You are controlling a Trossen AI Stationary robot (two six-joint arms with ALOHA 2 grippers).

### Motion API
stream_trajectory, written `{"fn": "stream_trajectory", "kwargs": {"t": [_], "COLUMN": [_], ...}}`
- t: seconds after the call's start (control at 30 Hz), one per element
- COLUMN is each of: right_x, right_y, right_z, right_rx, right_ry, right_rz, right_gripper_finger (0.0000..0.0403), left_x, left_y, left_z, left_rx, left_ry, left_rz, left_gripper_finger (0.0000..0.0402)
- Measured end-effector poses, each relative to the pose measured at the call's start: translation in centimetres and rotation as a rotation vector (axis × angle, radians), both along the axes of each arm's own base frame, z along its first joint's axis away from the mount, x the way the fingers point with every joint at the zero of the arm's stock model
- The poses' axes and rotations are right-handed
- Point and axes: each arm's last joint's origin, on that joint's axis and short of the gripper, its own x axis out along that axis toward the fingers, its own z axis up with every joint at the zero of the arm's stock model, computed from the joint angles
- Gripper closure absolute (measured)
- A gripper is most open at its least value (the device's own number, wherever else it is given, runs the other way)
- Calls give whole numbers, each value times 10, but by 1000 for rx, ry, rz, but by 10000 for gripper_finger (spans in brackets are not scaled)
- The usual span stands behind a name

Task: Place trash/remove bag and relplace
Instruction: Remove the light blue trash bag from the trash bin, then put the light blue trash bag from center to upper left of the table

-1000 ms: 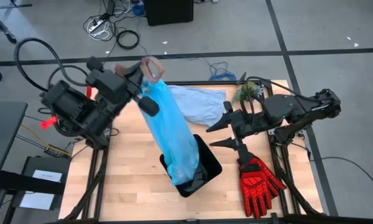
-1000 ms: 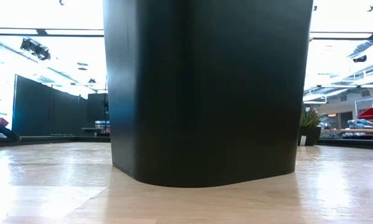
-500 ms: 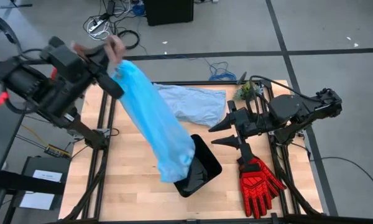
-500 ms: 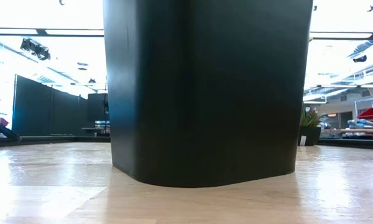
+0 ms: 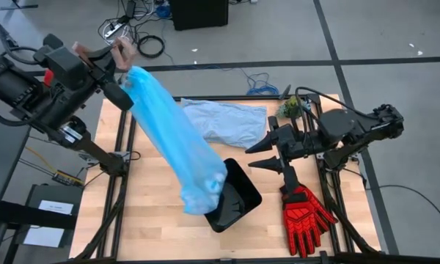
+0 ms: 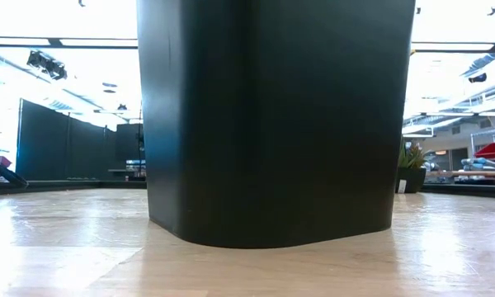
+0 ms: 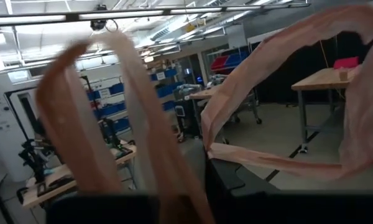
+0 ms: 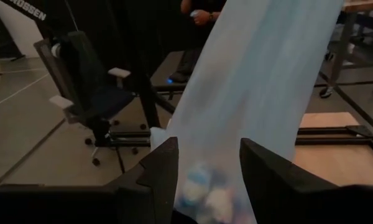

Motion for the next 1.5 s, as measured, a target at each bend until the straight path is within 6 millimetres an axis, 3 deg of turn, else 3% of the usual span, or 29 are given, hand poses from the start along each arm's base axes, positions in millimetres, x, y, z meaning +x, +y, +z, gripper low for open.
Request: {"fn": "stream_trajectory", "kwargs": {"t": [0.43,0.63,0.9,1.1,1.3,1.5], "right_x": [0,1,4,8,10,10], "right_y": [0,-4,-11,-14,-15,-15], "right_z": [0,0,1,0,-2,-3], "right_rx": [15,4,-2,-2,-5,-11], "right_ry": [-1,-4,-6,-11,-1,17], "right_rz": [5,-9,-2,18,37,38], "right_gripper_finger": [243,243,243,244,244,244], "left_x": [-50,-43,-13,-2,-1,1], "left_y": [35,31,28,23,27,34], "left_z": [8,0,-28,-52,-81,-124], "left_rx": [-10,-29,-56,-86,-144,-210], "left_ry": [-23,43,140,69,17,-50], "left_rz": [56,84,247,191,200,274], "left_gripper_finger": [401,401,401,401,401,401]}}
